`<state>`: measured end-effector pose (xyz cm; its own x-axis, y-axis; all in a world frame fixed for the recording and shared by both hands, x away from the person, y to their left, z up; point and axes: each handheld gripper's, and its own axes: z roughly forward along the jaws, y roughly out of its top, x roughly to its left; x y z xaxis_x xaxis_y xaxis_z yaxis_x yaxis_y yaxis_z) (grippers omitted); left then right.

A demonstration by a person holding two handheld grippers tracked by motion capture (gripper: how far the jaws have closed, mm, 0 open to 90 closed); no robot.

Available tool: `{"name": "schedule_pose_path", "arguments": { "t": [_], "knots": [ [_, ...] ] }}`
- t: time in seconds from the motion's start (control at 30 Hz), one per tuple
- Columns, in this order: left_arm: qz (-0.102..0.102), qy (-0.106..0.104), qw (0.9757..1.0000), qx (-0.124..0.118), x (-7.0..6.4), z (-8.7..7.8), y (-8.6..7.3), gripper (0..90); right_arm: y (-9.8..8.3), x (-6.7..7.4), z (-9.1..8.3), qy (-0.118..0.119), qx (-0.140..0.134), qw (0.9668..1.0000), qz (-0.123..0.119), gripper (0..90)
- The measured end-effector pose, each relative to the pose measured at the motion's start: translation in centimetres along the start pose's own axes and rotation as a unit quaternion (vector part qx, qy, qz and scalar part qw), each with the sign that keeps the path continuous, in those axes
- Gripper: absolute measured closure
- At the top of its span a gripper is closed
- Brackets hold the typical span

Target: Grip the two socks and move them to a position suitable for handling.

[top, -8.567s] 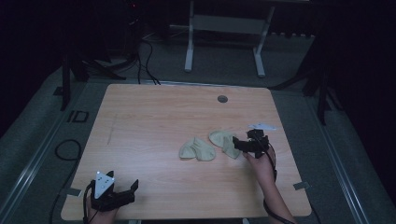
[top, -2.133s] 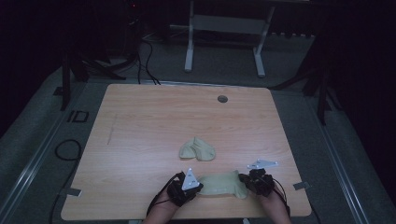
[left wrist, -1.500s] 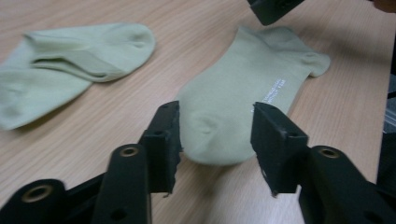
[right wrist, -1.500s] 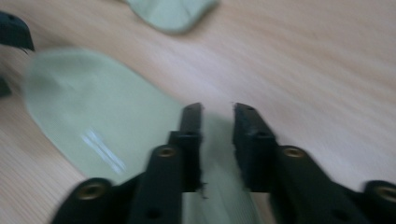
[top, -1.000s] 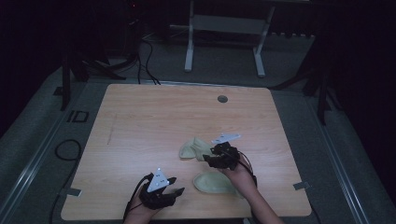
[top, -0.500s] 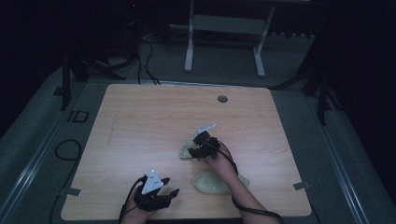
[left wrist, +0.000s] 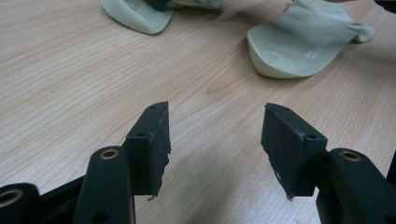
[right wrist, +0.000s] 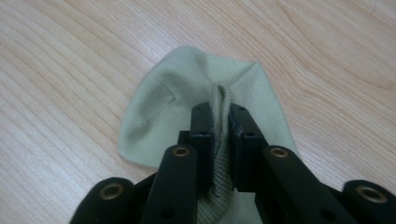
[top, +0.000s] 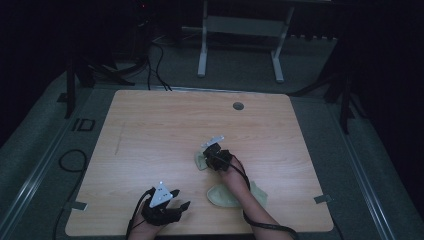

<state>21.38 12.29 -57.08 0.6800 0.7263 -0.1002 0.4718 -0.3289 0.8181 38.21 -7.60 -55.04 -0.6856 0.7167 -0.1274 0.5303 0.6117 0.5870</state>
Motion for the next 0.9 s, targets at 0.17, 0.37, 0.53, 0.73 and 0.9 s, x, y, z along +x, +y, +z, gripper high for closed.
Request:
{"name": "schedule_pose_path", "arguments": {
  "t": [0.17,0.37,0.53,0.73,0.9],
  "knots": [
    [-0.001,0.001,1.0000,0.001,0.1,0.1,0.0,42.0,0.4,-1.1,-1.9,-0.004,-0.018,0.9997,0.014,82.5],
    [0.002,-0.002,1.0000,0.004,0.0,0.2,0.0,42.0,0.4,-3.3,-5.2,-0.018,-0.042,0.9983,0.035,82.5],
    [-0.006,-0.004,1.0000,0.003,0.1,0.3,0.0,42.0,-0.8,-5.2,-7.0,-0.034,-0.044,0.9969,0.057,82.5],
    [-0.006,-0.004,1.0000,0.005,0.0,0.5,0.0,42.0,-3.7,-5.8,-7.2,-0.034,-0.033,0.9961,0.074,82.4],
    [-0.003,-0.004,1.0000,0.003,-0.1,0.7,0.4,42.0,-5.9,-4.9,-5.4,-0.022,-0.009,0.9964,0.081,81.9]
  ]
}}
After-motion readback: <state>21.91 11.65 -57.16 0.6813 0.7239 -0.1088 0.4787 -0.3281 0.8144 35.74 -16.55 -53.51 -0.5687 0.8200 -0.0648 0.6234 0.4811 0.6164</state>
